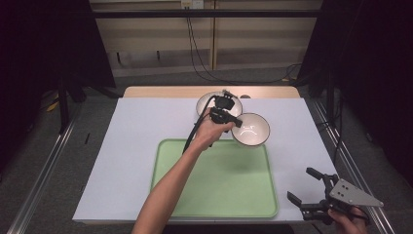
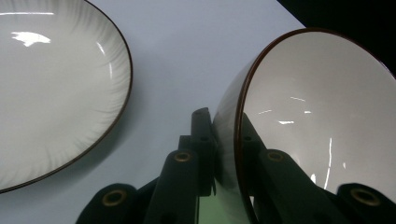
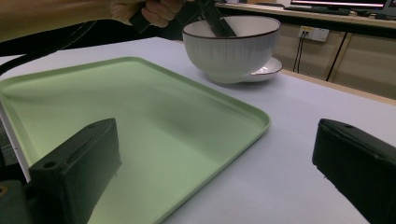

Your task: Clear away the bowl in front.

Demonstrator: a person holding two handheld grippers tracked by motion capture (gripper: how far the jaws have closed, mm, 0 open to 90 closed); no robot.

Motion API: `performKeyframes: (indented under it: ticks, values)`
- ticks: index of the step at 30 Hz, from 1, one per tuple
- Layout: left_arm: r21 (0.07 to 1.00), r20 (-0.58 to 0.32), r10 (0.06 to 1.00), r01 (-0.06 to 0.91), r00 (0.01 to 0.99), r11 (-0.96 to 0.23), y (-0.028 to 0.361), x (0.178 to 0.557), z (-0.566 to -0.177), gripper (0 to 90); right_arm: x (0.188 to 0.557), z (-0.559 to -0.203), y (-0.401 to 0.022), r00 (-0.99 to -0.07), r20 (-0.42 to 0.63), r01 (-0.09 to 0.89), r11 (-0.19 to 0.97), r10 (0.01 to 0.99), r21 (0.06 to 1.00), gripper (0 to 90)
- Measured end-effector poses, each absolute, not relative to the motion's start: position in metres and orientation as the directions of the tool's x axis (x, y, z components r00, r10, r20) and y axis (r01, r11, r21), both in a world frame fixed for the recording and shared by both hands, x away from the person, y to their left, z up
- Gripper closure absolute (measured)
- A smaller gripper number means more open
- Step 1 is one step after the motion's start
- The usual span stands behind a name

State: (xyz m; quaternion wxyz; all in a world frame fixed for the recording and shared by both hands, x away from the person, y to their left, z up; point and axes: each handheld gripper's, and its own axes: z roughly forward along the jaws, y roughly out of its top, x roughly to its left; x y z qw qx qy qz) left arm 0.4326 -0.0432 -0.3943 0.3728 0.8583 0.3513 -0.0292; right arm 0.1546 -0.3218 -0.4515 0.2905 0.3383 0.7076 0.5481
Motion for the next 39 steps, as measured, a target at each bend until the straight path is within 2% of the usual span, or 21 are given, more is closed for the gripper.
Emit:
performKeyframes:
  ticks: [13,16,39]
  values:
    - [0.59,-0.314,0.569,0.626,0.76,-0.511,-0.06,0.428,-0.414,82.7,0.153,-0.451,-0.323,-0.597,-0.032,0.157,0.156,0.801,0.975,0.4]
    - [0.583,-0.339,0.563,0.639,0.753,-0.502,-0.064,0.427,-0.423,82.7,0.153,-0.451,-0.323,-0.594,-0.025,0.162,0.15,0.804,0.975,0.4]
    - [0.528,-0.364,0.582,0.676,0.727,-0.514,-0.068,0.43,-0.453,82.7,0.153,-0.451,-0.323,-0.597,-0.031,0.158,0.156,0.801,0.975,0.4]
